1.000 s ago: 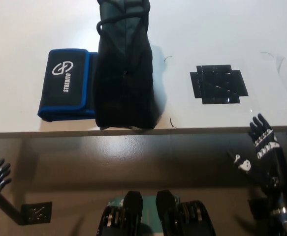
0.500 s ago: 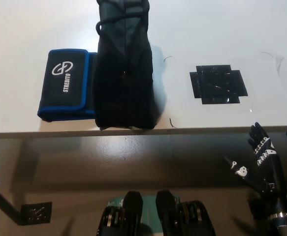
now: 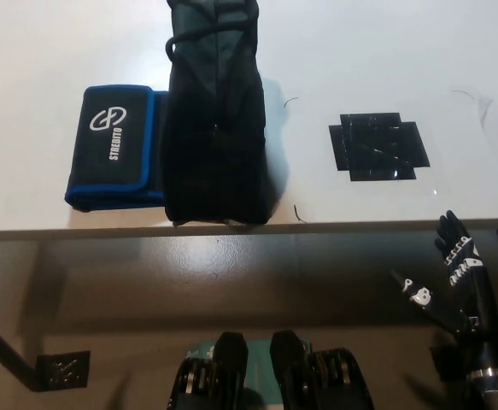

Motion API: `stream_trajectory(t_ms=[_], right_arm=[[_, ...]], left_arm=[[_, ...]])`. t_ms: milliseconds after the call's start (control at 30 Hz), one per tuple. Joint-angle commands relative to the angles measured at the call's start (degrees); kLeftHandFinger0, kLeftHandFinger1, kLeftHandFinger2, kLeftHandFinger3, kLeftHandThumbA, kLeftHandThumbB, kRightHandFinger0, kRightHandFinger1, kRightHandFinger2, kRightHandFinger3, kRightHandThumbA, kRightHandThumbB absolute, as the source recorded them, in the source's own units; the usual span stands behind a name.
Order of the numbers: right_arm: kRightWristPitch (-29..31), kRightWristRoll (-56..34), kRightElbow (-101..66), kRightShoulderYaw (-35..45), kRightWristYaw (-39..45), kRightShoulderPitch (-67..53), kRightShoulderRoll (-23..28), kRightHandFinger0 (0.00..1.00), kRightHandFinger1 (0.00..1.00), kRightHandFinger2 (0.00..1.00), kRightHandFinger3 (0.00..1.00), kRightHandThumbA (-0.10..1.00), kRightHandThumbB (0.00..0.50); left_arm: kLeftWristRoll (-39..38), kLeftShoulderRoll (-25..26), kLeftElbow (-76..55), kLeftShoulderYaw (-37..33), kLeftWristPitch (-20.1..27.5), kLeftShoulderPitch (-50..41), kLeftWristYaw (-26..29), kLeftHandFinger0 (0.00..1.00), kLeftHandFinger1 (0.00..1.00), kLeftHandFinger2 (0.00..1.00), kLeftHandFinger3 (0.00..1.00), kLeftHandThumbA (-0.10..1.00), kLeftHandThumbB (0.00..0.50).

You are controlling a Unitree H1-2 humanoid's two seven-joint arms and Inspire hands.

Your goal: Use both hands to pick up the lunch bag on the right hand side and smoothly move it near the note book on the left hand side

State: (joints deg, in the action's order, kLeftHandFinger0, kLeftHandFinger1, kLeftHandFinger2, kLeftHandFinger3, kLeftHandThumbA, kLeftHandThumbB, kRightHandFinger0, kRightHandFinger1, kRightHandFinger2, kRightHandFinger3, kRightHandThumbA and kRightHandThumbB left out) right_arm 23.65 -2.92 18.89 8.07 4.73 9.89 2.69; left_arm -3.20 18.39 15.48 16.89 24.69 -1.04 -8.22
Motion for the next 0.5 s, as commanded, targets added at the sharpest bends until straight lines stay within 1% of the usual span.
stream_trajectory(t_ms=[0,133,167,200,233,267,367,467], right_arm=[[3.28,0.15,-0.64,0.69,-0.89,2.19,-0.42,1.00,1.00,1.00,1.00,1.00,0.141],[3.28,0.34,-0.32,0.65,-1.04,2.51,-0.33,1.00,1.00,1.00,1.00,1.00,0.136],[3.28,0.24,-0.18,0.74,-1.05,2.61,-0.38,1.00,1.00,1.00,1.00,1.00,0.136],[3.28,0.21,-0.12,0.79,-1.09,2.64,-0.40,1.00,1.00,1.00,1.00,1.00,0.136],[3.28,0.40,-0.12,0.74,-1.31,2.63,-0.37,1.00,1.00,1.00,1.00,1.00,0.138],[3.28,0.44,-0.06,0.71,-1.36,2.66,-0.35,1.00,1.00,1.00,1.00,1.00,0.150],[3.28,0.19,0.12,0.67,-0.98,2.80,-0.37,1.00,1.00,1.00,1.00,1.00,0.132],[3.28,0.18,0.20,0.63,-0.98,2.79,-0.37,1.00,1.00,1.00,1.00,1.00,0.136]], left_arm=[[-0.45,0.79,-0.35,0.68,2.23,1.07,1.68,1.00,1.00,1.00,1.00,1.00,0.133],[-0.45,0.89,-0.42,0.68,2.24,1.25,1.62,1.00,1.00,1.00,1.00,1.00,0.132],[-0.32,0.98,-0.34,0.66,2.24,1.36,1.58,1.00,1.00,1.00,1.00,1.00,0.117],[-0.26,1.03,-0.19,0.64,2.24,1.46,1.53,1.00,1.00,1.00,1.00,1.00,0.117],[-0.27,1.02,-0.15,0.64,2.24,1.50,1.55,1.00,1.00,1.00,1.00,1.00,0.117],[-0.39,1.00,-0.12,0.64,2.24,1.51,1.50,1.00,1.00,1.00,1.00,1.00,0.113],[-0.33,0.78,-0.46,0.77,2.24,1.28,1.74,1.00,1.00,1.00,1.00,1.00,0.104],[-0.39,0.70,-0.44,0.81,2.24,1.15,1.69,1.00,1.00,1.00,1.00,1.00,0.104]])
